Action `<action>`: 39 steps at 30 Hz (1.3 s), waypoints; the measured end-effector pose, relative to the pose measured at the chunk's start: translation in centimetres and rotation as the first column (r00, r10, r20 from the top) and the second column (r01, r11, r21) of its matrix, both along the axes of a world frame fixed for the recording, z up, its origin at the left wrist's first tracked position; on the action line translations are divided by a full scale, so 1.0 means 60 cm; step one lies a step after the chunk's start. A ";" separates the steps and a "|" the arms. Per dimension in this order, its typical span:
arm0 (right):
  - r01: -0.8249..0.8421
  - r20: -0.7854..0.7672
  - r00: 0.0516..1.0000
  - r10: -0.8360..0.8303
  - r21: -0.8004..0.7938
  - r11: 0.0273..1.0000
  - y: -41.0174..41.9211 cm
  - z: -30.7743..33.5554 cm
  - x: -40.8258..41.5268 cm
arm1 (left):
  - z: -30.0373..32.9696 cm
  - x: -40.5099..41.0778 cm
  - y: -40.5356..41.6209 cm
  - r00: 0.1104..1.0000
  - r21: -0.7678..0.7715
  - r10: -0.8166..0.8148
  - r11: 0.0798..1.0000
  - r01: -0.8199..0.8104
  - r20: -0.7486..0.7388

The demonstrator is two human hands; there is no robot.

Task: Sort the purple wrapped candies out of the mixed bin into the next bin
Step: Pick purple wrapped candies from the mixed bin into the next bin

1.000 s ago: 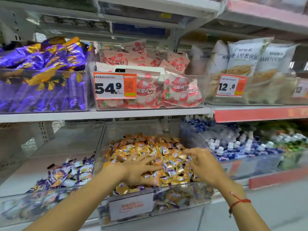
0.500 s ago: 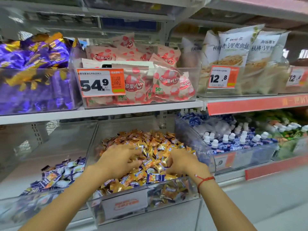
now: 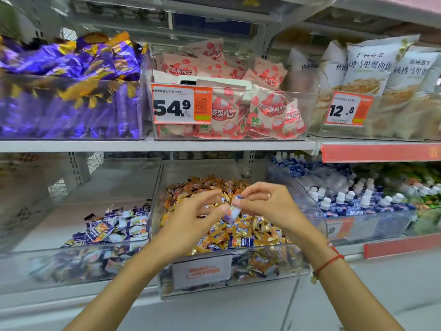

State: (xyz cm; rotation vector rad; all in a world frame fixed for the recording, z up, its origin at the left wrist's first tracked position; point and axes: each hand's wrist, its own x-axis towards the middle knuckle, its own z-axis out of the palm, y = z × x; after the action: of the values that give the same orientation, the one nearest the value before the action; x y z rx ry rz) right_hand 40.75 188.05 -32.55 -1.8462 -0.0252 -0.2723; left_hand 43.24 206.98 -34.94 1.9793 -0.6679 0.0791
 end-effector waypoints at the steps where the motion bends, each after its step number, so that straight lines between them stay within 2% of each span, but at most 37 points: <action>1: -0.054 0.003 0.999 0.054 -0.002 0.999 0.015 -0.002 -0.004 | -0.004 0.000 -0.003 0.999 -0.053 -0.022 0.998 0.020 -0.047; 4: -0.125 0.016 0.992 0.125 -0.008 0.992 0.040 -0.012 -0.008 | -0.022 0.000 0.000 0.999 -0.073 0.002 0.997 -0.005 -0.040; 6: -0.114 0.009 0.993 0.114 -0.038 0.993 0.035 -0.015 -0.006 | -0.029 0.001 0.002 0.996 -0.017 0.074 0.997 -0.074 0.046; 7: -0.082 0.001 0.997 0.083 -0.100 0.992 0.025 -0.017 0.000 | -0.029 0.000 0.002 0.988 0.001 0.118 0.993 -0.119 0.095; 8: -0.044 -0.012 0.999 0.042 -0.236 0.971 0.012 -0.018 0.006 | -0.027 -0.001 0.002 0.978 0.000 0.158 0.987 -0.160 0.134; 10: -0.101 -0.108 0.993 0.046 -0.576 0.811 -0.010 -0.025 0.020 | -0.026 -0.001 0.001 0.956 -0.004 0.215 0.976 -0.219 0.199; 11: -0.181 -0.196 0.979 0.063 -0.675 0.715 -0.015 -0.033 0.027 | -0.028 0.000 0.001 0.946 0.019 0.229 0.971 -0.239 0.230; 13: -0.263 -0.307 0.951 0.036 -0.741 0.617 -0.011 -0.053 0.038 | -0.040 0.004 0.003 0.937 0.106 0.218 0.961 -0.254 0.271; 14: -0.219 -0.278 0.961 -0.011 -0.782 0.583 -0.007 -0.062 0.044 | -0.048 0.007 0.004 0.940 0.146 0.203 0.957 -0.249 0.273; 16: -0.051 -0.113 0.989 -0.091 -0.858 0.511 -0.007 -0.074 0.057 | -0.061 0.014 0.008 0.954 0.194 0.173 0.955 -0.223 0.244; 18: 0.106 0.030 0.985 -0.170 -0.883 0.457 -0.021 -0.084 0.064 | -0.064 0.016 0.013 0.966 0.213 0.155 0.956 -0.199 0.209; 20: 0.168 0.063 0.970 -0.234 -0.872 0.459 -0.039 -0.088 0.066 | -0.062 0.016 0.018 0.970 0.238 0.139 0.953 -0.186 0.199; 23: 0.132 0.011 0.967 -0.256 -0.877 0.461 -0.049 -0.075 0.059 | -0.055 0.015 0.023 0.974 0.320 0.111 0.932 -0.170 0.196; 26: 0.007 -0.121 0.964 -0.239 -0.882 0.472 -0.055 -0.060 0.067 | -0.051 0.013 0.027 0.978 0.343 0.095 0.926 -0.156 0.187; 29: -0.147 -0.307 0.941 -0.140 -0.746 0.650 -0.055 -0.042 0.071 | -0.045 0.006 0.029 0.966 0.256 0.155 0.944 -0.207 0.208; 31: -0.225 -0.378 0.924 -0.066 -0.673 0.705 -0.046 -0.030 0.068 | -0.040 0.003 0.030 0.945 0.148 0.218 0.955 -0.259 0.245; 32: -0.272 -0.402 0.915 -0.032 -0.674 0.687 -0.042 -0.027 0.065 | -0.038 0.003 0.030 0.942 0.088 0.228 0.963 -0.256 0.246; 35: -0.355 -0.438 0.899 -0.021 -0.756 0.550 -0.035 -0.049 0.064 | -0.033 0.003 0.026 0.963 -0.055 0.207 0.978 -0.201 0.170; 37: -0.326 -0.403 0.915 -0.032 -0.783 0.529 -0.033 -0.067 0.070 | -0.030 -0.002 0.022 0.973 -0.149 0.202 0.972 -0.185 0.108; 39: -0.225 -0.298 0.952 -0.075 -0.841 0.492 -0.036 -0.072 0.075 | -0.028 -0.011 0.018 0.980 -0.207 0.184 0.964 -0.166 0.072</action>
State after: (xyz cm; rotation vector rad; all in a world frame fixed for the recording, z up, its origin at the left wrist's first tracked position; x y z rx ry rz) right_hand 45.24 185.87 -36.85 -2.9083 -0.0419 0.1480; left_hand 42.59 208.04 -36.60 1.8436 -0.5189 0.3335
